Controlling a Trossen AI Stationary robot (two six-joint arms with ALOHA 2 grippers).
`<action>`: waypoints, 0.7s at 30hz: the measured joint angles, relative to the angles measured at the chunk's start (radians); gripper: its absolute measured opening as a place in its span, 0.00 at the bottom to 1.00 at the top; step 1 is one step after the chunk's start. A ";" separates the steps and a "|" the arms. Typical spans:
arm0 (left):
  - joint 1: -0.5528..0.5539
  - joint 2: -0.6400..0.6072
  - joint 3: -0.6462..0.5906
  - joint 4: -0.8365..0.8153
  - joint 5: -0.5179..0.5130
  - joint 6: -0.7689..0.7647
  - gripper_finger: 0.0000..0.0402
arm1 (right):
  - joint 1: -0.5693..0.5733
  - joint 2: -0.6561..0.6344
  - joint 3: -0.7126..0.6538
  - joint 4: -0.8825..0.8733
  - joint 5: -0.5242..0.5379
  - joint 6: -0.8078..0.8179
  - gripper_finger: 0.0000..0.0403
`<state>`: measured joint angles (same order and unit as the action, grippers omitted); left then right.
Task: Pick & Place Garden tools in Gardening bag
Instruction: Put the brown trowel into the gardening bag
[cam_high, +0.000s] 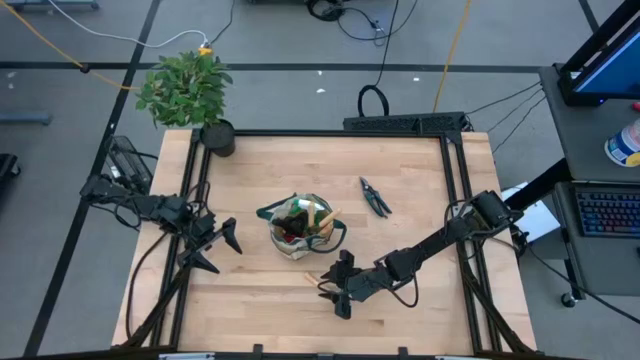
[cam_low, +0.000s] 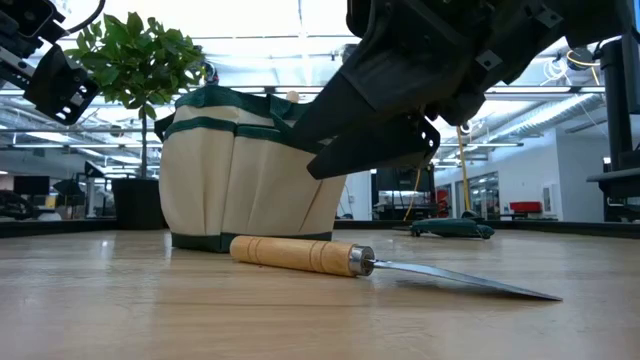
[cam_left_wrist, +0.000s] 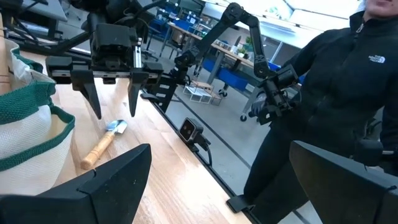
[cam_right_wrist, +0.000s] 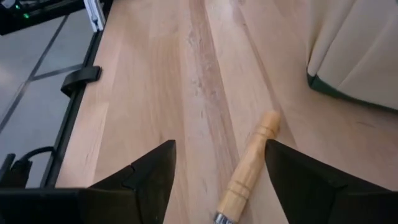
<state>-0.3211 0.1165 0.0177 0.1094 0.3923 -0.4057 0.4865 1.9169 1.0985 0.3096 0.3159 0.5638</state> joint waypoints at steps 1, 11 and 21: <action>0.000 0.000 0.000 0.000 0.000 0.000 0.97 | -0.002 0.000 0.000 0.001 -0.001 0.001 0.60; 0.000 0.000 0.000 0.000 0.000 -0.003 0.97 | -0.041 -0.001 0.000 -0.001 -0.003 -0.011 0.62; 0.000 0.000 0.000 0.000 0.000 0.007 0.97 | -0.042 0.006 0.000 -0.005 -0.006 0.000 0.62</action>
<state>-0.3210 0.1165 0.0177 0.1093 0.3923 -0.3984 0.4448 1.9233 1.0985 0.3043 0.3102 0.5638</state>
